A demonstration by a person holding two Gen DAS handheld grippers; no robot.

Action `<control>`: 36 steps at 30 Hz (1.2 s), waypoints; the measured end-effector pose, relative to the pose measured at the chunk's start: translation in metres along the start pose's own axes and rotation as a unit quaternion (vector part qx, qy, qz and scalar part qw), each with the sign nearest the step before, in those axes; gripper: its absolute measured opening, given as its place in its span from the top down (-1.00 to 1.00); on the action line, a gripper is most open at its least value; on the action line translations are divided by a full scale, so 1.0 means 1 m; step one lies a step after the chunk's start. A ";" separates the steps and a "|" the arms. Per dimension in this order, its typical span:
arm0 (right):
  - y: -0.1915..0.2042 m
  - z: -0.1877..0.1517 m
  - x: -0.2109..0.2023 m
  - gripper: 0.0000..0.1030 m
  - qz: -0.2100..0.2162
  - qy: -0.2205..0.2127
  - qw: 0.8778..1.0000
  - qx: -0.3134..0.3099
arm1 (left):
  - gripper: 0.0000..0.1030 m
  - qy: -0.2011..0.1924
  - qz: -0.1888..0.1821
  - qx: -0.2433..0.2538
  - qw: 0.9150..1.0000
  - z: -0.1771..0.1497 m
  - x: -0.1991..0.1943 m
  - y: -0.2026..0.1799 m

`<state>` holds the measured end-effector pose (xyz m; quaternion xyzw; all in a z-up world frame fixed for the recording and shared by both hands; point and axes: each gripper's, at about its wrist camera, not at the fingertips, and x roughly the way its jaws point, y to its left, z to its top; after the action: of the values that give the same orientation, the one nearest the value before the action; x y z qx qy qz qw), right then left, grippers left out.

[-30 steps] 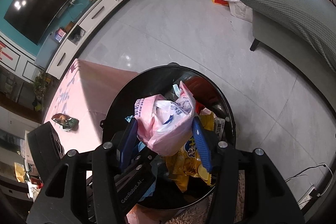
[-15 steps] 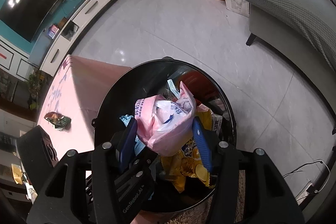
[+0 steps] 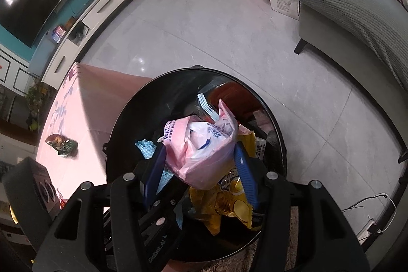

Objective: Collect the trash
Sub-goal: 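Open the left tool to drop the blue cloth while the right tool releases the pink bag, then move both tools back to the table toward the red cigarette box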

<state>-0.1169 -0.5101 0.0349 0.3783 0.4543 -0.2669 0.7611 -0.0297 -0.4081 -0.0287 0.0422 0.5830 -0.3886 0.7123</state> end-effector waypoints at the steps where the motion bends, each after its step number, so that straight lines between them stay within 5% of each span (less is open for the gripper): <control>1: 0.000 0.000 0.002 -0.07 0.000 0.003 1.000 0.000 | 0.27 0.000 0.001 0.000 1.000 0.000 0.000 0.000; 15: 0.001 0.000 0.005 -0.18 -0.004 0.012 1.000 -0.003 | 0.24 -0.006 0.003 0.001 1.000 0.001 -0.008 -0.004; 29: -0.006 -0.004 -0.025 -0.64 0.018 -0.036 0.999 0.002 | -0.69 -0.067 -0.008 -0.004 0.998 -0.014 -0.060 0.006; 36: -0.009 -0.014 -0.054 -0.88 0.037 -0.097 0.995 -0.004 | -0.85 -0.148 0.008 -0.015 0.989 -0.038 -0.129 0.036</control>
<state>-0.1545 -0.5005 0.0756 0.3640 0.3656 -0.2723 0.8122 -0.0408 -0.2990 0.0564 -0.0217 0.4762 -0.3760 0.7946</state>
